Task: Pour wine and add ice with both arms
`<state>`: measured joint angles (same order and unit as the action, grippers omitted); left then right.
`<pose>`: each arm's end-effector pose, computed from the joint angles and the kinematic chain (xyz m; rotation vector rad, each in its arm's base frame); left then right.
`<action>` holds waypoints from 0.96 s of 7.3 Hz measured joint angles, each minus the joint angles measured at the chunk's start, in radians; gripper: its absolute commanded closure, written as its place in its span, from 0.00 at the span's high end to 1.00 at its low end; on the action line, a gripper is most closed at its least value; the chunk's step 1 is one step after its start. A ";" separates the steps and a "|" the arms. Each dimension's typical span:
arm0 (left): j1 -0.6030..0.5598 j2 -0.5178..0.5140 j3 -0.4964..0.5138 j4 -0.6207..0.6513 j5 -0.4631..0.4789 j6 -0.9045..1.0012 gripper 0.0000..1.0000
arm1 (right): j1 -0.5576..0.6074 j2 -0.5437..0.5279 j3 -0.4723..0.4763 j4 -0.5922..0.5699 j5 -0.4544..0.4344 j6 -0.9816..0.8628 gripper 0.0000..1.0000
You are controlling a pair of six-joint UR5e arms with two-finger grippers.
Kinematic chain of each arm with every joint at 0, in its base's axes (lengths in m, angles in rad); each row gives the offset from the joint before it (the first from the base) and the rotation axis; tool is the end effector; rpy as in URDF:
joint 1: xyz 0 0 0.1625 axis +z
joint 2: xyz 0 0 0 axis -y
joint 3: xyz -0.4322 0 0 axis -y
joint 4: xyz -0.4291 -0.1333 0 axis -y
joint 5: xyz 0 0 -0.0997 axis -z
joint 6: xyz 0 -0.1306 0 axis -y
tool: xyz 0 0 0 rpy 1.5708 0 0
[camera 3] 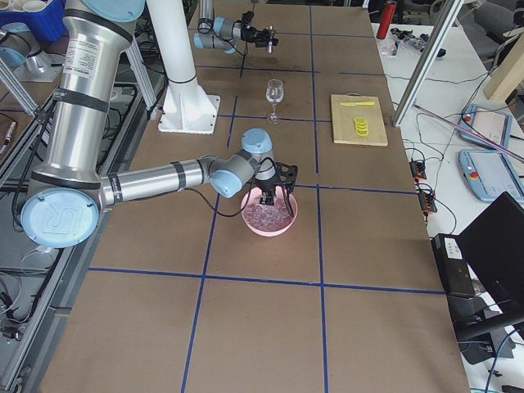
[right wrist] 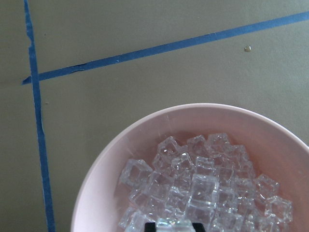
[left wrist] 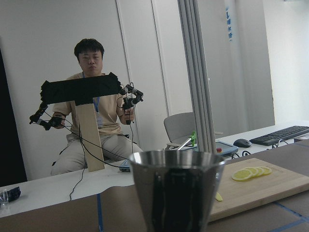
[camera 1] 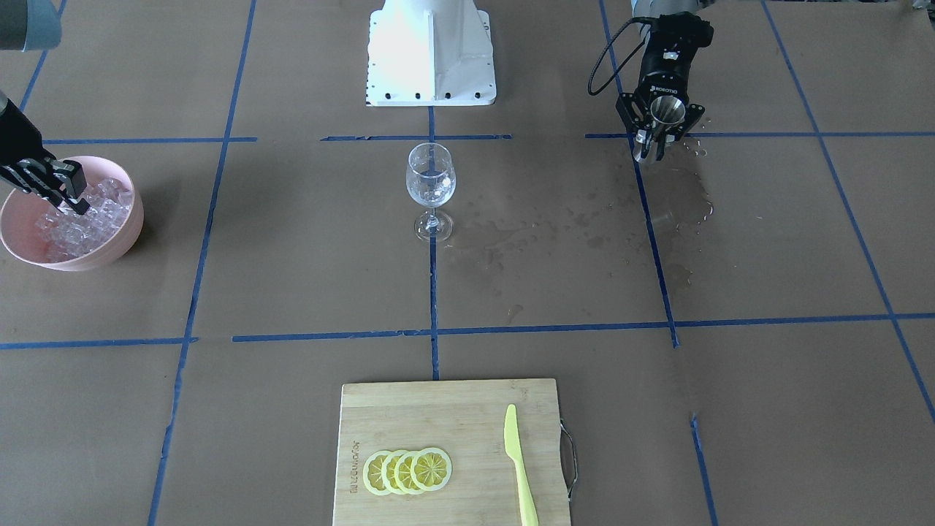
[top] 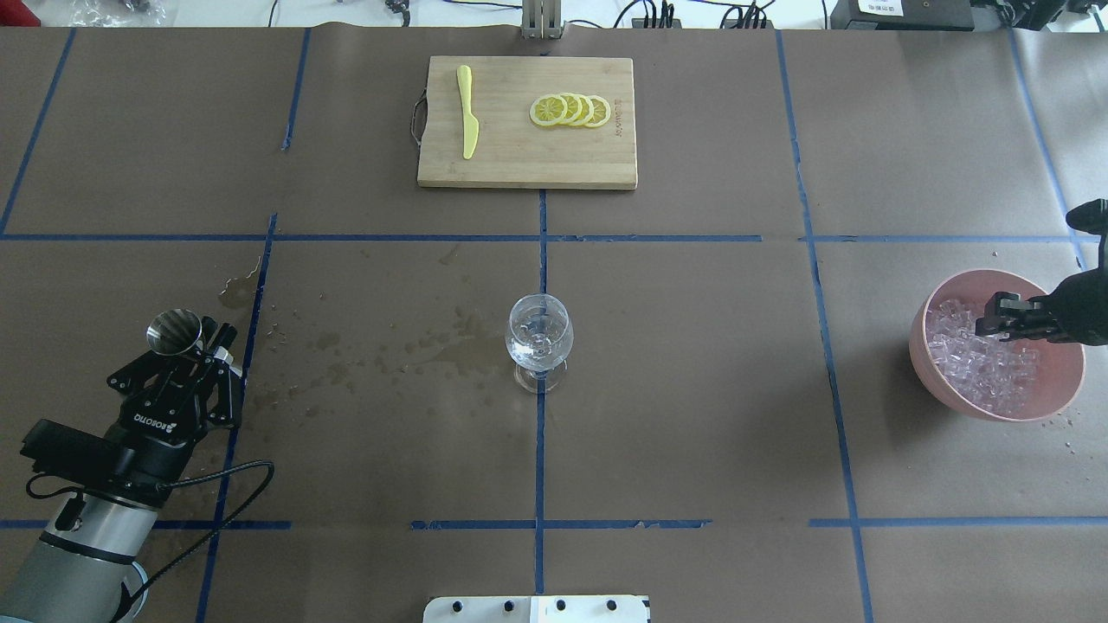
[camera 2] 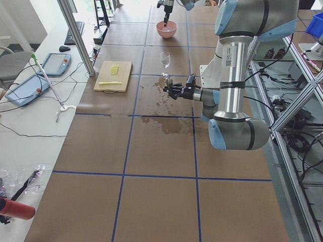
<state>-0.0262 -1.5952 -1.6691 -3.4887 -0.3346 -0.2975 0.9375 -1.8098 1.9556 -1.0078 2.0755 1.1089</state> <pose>0.4227 -0.2678 0.4337 1.5124 0.8450 -0.3475 -0.2230 -0.4222 0.5420 0.0770 -0.8432 0.2682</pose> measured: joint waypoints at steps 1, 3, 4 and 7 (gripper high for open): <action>0.001 0.002 0.011 0.000 -0.022 -0.074 0.00 | 0.000 0.000 0.004 0.000 0.000 0.001 0.00; 0.000 0.008 0.086 0.002 -0.040 -0.128 0.00 | 0.001 0.000 0.015 0.000 -0.001 0.002 0.00; -0.002 0.010 0.121 0.002 -0.041 -0.135 0.00 | 0.001 0.000 0.020 0.000 -0.001 0.002 0.00; -0.012 0.015 0.146 0.027 -0.041 -0.140 0.00 | 0.001 -0.003 0.029 0.000 -0.002 0.002 0.00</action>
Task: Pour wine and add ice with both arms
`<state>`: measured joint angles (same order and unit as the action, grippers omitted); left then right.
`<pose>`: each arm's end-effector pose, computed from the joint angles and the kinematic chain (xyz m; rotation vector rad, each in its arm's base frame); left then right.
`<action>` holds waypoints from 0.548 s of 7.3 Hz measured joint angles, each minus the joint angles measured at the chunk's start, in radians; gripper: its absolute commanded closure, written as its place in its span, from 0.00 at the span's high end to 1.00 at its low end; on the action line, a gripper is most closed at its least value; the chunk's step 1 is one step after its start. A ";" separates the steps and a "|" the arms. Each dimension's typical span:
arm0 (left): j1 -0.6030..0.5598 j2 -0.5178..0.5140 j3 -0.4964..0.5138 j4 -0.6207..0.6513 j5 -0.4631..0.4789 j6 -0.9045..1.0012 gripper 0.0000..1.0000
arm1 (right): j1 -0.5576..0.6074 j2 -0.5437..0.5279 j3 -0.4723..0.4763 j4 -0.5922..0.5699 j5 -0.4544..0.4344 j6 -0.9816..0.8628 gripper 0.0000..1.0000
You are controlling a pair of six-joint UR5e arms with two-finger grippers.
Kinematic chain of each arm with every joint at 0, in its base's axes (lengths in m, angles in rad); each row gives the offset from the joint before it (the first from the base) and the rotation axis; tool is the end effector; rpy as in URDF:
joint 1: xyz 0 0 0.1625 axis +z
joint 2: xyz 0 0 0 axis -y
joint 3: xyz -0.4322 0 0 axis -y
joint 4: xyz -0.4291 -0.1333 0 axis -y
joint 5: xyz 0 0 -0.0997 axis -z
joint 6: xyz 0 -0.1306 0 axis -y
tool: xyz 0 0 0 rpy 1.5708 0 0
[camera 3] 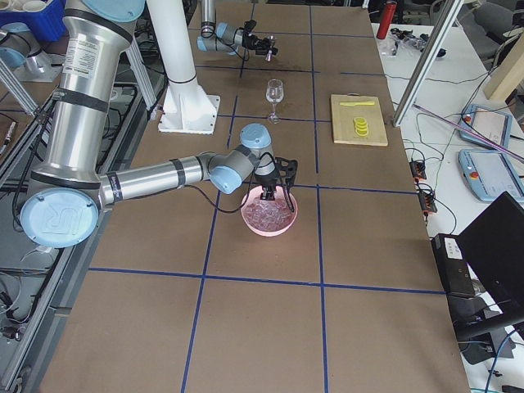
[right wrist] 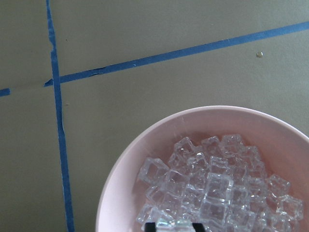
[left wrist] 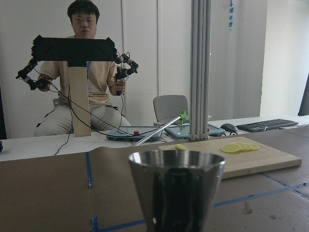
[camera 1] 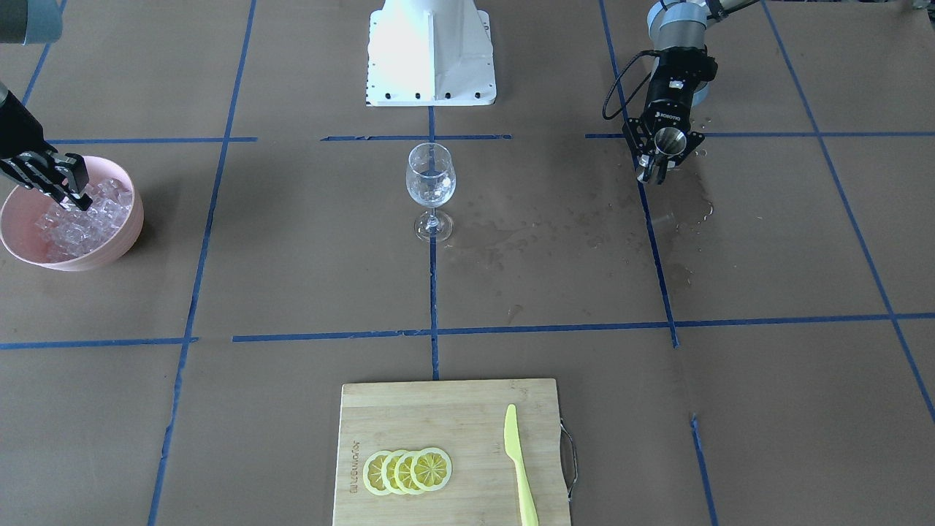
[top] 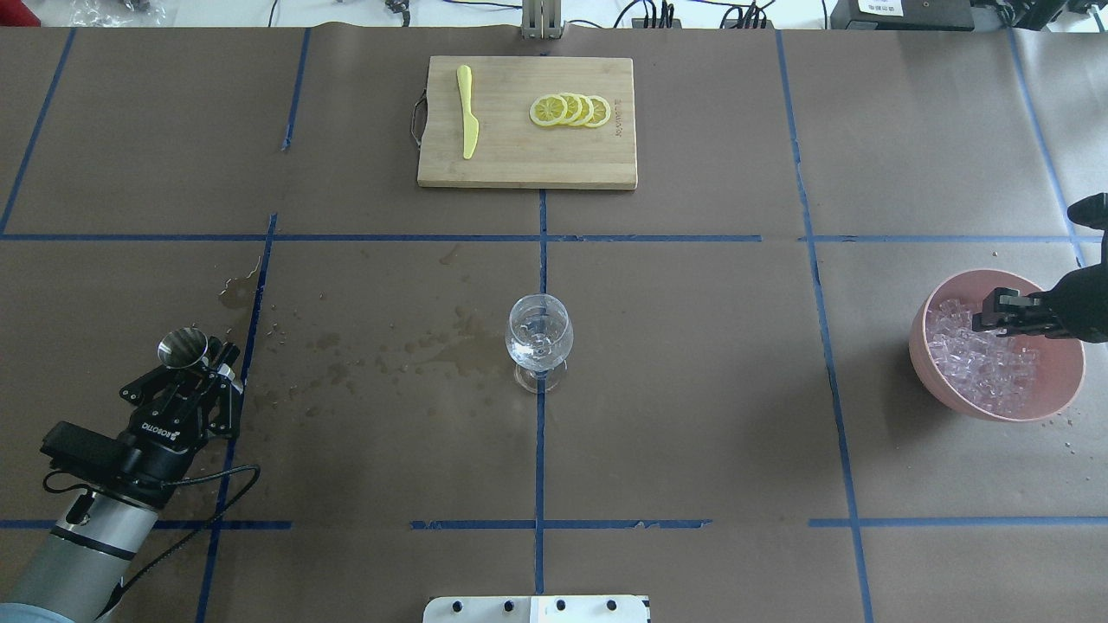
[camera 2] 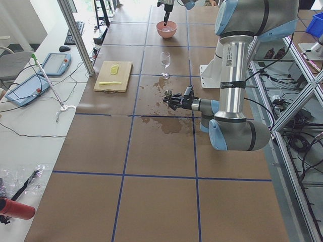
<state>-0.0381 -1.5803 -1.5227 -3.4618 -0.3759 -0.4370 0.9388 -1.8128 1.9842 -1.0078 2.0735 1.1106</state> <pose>0.4412 -0.2718 0.5021 1.4652 0.8236 -0.2833 -0.2208 -0.4207 0.5270 0.0957 -0.8601 0.2640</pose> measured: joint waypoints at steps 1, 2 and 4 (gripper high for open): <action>-0.007 0.005 0.000 0.032 0.000 0.000 0.00 | 0.000 -0.002 0.000 0.000 -0.001 0.000 0.00; -0.021 0.011 0.001 0.069 0.000 0.000 0.00 | -0.001 -0.004 0.001 0.000 -0.001 0.000 0.00; -0.052 0.018 -0.001 0.113 -0.014 0.002 0.00 | -0.001 -0.005 0.001 0.000 -0.001 0.000 0.00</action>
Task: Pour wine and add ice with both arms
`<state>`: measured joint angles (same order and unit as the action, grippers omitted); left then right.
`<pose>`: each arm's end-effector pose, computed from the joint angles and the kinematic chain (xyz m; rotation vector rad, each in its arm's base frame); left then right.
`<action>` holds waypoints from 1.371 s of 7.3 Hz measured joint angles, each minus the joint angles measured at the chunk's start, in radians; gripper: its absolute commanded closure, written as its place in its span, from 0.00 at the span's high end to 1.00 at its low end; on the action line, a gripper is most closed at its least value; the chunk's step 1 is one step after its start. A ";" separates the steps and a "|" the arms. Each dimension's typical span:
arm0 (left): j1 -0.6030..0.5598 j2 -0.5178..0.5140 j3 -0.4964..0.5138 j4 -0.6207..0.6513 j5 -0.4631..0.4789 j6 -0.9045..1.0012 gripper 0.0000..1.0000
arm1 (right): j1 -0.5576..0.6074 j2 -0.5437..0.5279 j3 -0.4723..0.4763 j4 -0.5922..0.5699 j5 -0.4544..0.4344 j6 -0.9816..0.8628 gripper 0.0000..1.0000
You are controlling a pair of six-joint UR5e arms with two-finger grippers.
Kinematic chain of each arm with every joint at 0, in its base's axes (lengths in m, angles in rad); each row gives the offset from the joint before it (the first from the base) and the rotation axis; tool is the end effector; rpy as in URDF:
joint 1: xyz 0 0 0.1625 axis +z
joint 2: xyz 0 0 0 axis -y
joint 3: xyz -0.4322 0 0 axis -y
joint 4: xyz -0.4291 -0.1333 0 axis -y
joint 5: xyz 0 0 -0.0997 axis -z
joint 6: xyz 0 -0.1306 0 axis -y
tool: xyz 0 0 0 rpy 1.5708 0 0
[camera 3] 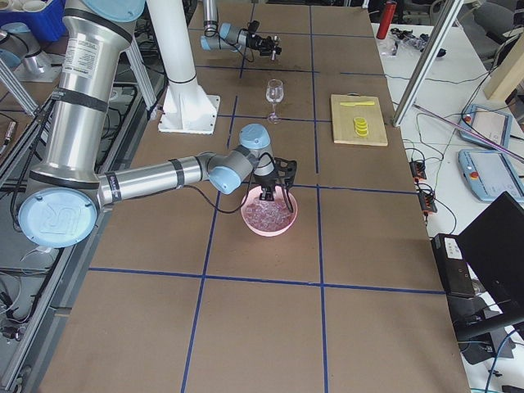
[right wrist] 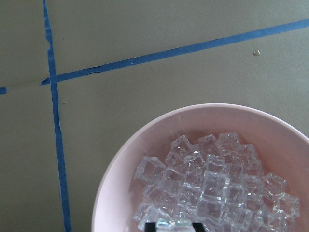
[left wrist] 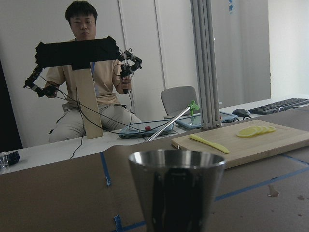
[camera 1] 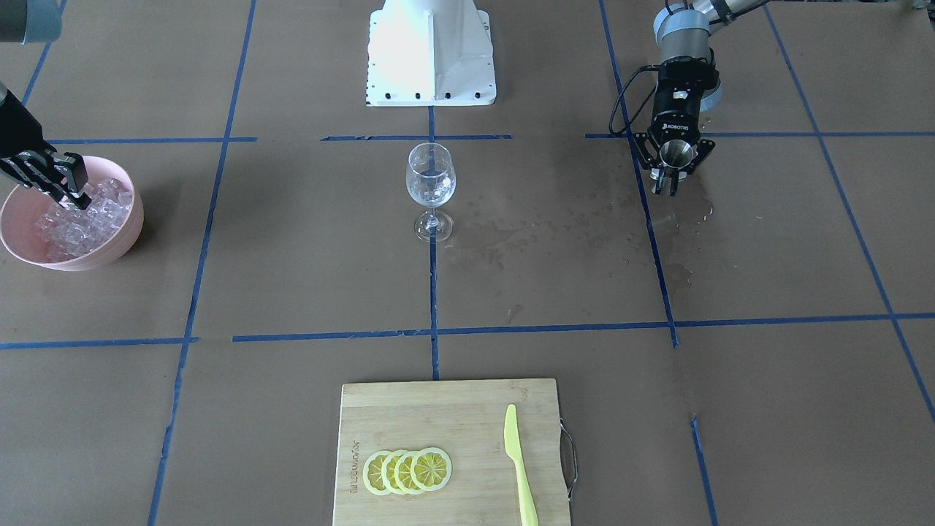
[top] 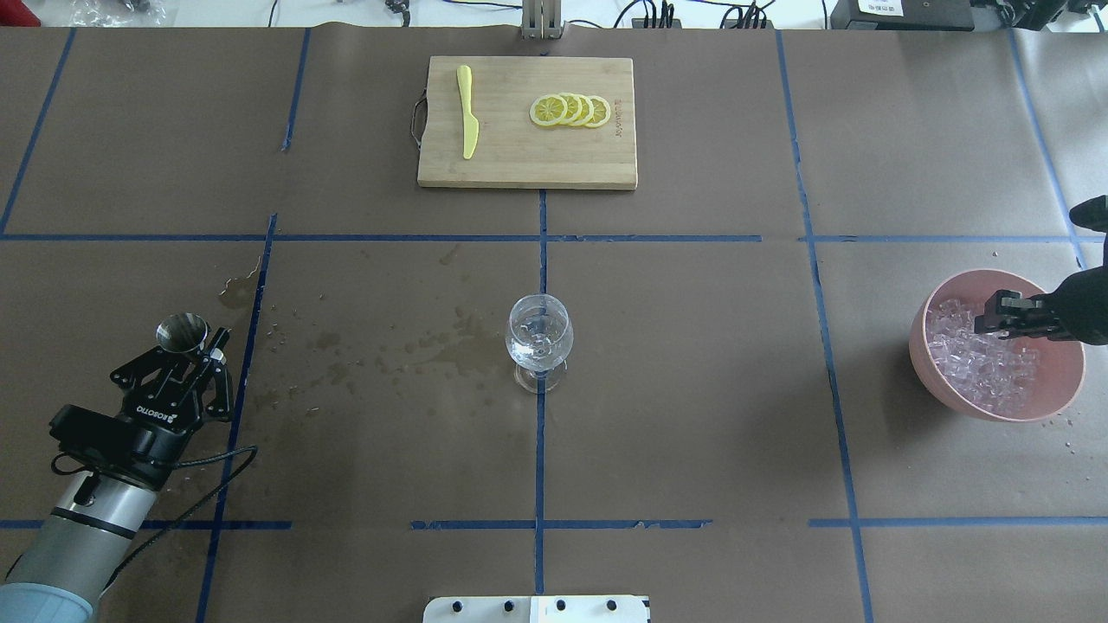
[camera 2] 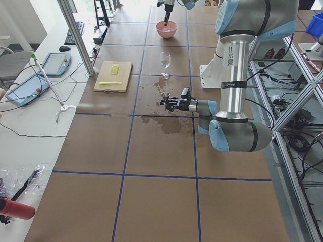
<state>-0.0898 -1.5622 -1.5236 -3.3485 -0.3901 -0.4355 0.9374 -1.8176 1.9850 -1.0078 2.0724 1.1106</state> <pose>0.4342 -0.2942 0.5126 1.4797 0.6891 -0.2144 -0.2203 -0.4191 0.5289 0.0933 -0.8567 0.2643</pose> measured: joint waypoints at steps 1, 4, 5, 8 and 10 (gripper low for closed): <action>-0.015 0.029 -0.017 0.006 -0.031 0.001 0.00 | 0.000 -0.001 0.000 0.000 0.000 0.000 0.00; -0.080 0.255 -0.174 0.009 -0.135 0.002 0.00 | -0.002 -0.001 0.001 0.000 0.000 0.000 0.00; -0.087 0.280 -0.199 0.009 -0.148 -0.011 0.00 | -0.002 -0.001 0.001 0.000 0.000 0.000 0.00; -0.088 0.290 -0.236 0.090 -0.167 -0.198 0.00 | -0.003 0.001 0.003 0.001 0.000 0.000 0.00; -0.088 0.289 -0.257 0.220 -0.166 -0.350 0.00 | -0.003 0.001 0.009 0.002 0.000 0.000 0.00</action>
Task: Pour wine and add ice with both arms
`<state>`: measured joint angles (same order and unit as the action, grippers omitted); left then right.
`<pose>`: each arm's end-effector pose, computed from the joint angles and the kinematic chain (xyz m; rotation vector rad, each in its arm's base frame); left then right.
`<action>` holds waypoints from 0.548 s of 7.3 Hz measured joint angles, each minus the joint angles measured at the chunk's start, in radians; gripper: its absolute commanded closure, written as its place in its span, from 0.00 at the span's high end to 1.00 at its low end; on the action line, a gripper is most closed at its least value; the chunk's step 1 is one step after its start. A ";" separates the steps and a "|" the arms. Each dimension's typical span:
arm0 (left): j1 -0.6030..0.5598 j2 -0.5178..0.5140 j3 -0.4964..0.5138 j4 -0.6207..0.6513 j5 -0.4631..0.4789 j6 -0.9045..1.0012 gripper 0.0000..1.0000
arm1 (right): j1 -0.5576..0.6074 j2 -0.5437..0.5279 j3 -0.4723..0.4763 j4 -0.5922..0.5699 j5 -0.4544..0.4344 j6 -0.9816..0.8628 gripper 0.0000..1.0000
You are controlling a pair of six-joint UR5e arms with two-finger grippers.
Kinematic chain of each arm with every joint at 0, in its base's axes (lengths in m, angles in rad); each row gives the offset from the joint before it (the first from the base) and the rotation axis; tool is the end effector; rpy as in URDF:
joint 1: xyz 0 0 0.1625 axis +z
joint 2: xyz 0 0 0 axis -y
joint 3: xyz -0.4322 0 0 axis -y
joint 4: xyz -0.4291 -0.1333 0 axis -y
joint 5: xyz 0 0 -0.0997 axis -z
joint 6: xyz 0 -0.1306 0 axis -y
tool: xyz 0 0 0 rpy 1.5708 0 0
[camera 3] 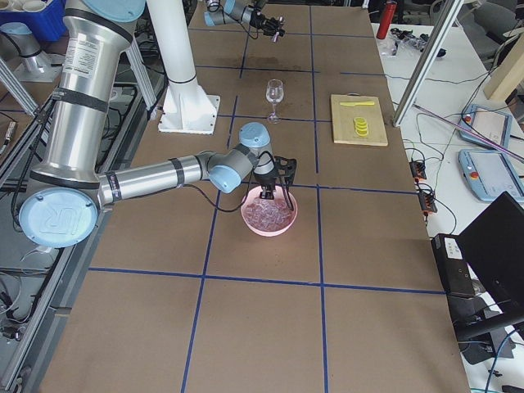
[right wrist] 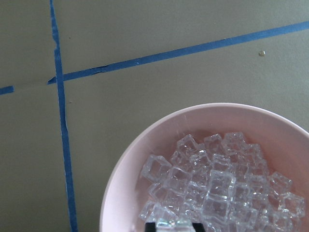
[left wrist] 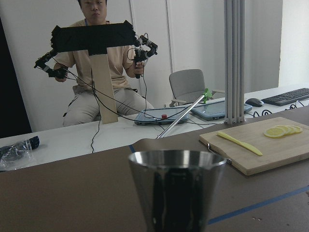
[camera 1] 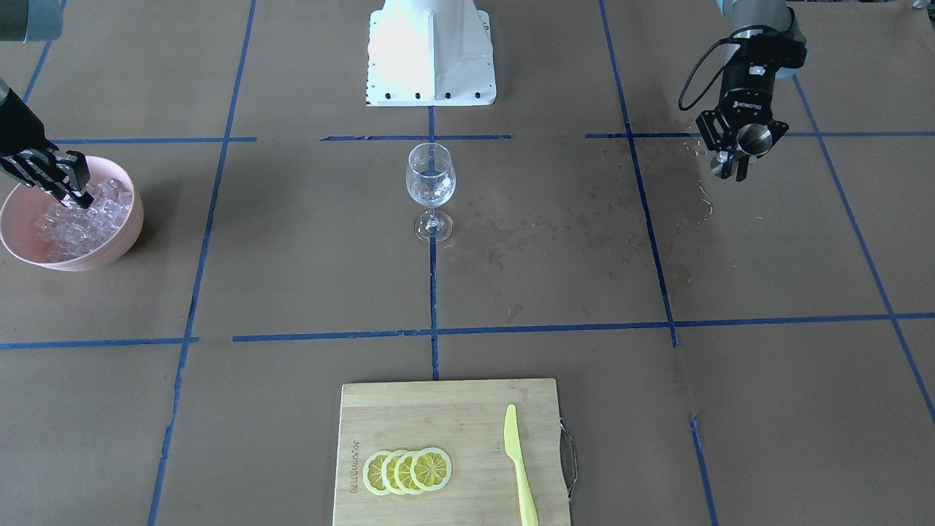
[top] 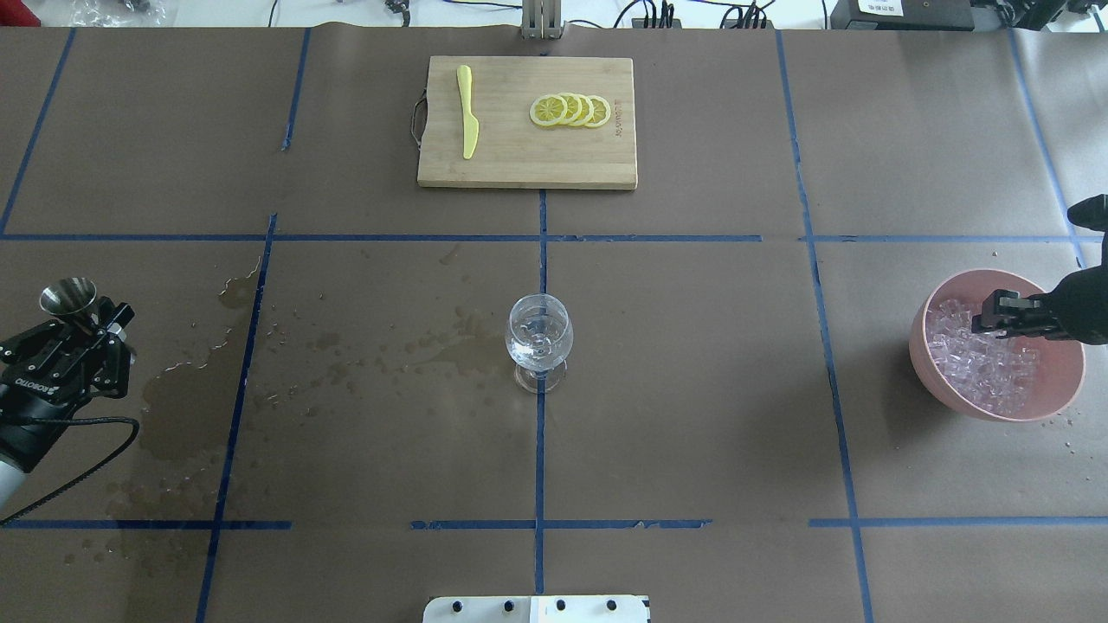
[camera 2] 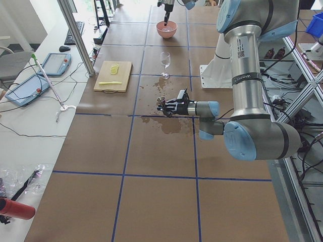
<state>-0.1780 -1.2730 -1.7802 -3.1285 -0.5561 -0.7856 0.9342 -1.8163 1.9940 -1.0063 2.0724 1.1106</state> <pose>0.3301 -0.3075 0.5214 1.3080 0.7797 -0.2588 -0.2216 -0.4184 0.5229 0.0999 -0.8651 0.2577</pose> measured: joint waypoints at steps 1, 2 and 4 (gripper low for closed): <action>0.000 0.000 -0.016 0.063 0.006 -0.063 0.00 | 0.000 0.000 0.003 0.000 0.000 0.000 0.00; 0.000 0.000 -0.022 0.102 0.024 -0.105 0.00 | 0.000 0.001 0.006 0.000 0.000 0.000 0.00; 0.001 -0.003 -0.025 0.153 0.098 -0.132 0.00 | 0.000 0.002 0.008 0.000 0.000 0.000 0.00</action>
<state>-0.1775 -1.2759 -1.8050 -2.9754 -0.4580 -0.9180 0.9342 -1.8139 2.0015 -1.0063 2.0724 1.1105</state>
